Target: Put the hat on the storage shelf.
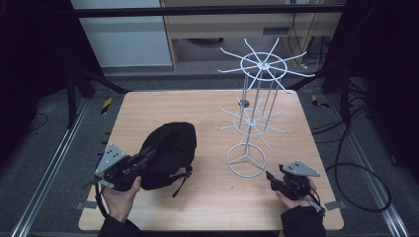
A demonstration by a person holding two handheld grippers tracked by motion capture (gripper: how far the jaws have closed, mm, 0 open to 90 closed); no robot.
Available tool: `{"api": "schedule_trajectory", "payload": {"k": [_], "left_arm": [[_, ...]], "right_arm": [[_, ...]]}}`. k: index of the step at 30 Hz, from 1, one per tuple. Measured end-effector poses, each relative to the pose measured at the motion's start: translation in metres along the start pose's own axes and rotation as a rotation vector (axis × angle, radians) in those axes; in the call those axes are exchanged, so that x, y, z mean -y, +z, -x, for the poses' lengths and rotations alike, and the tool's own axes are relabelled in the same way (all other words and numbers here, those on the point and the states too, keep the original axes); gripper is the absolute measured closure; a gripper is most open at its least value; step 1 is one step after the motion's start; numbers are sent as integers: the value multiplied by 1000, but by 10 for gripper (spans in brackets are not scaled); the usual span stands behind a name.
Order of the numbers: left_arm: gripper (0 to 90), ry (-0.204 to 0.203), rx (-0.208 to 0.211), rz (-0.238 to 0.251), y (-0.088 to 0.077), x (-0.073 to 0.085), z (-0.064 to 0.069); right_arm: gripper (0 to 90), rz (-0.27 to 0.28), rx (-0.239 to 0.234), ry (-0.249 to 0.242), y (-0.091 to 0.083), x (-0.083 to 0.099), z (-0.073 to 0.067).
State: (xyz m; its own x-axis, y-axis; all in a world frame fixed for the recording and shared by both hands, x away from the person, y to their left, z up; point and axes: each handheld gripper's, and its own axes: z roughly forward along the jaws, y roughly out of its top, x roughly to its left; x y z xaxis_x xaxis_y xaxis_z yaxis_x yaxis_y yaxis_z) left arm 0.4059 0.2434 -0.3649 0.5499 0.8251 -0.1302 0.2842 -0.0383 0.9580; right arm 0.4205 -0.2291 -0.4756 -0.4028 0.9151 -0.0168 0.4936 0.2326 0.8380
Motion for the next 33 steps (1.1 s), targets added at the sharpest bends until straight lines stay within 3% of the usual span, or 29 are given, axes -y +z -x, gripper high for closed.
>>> {"api": "schedule_trajectory", "payload": {"k": [1, 4, 11, 16, 33], "left_arm": [[786, 0, 0, 0, 0, 0, 0], [786, 5, 21, 64, -11, -9, 4], [786, 7, 73, 131, -22, -27, 6], [787, 17, 88, 221, -31, -46, 11], [787, 23, 132, 384, -35, -89, 28]], "right_arm": [[440, 0, 1, 0, 0, 0, 0], [440, -1, 2, 4, 0, 0, 0], [439, -3, 9, -1, 1, 1, 0], [439, -4, 15, -2, 1, 1, 1], [439, -7, 18, 3, 2, 1, 1]]}}
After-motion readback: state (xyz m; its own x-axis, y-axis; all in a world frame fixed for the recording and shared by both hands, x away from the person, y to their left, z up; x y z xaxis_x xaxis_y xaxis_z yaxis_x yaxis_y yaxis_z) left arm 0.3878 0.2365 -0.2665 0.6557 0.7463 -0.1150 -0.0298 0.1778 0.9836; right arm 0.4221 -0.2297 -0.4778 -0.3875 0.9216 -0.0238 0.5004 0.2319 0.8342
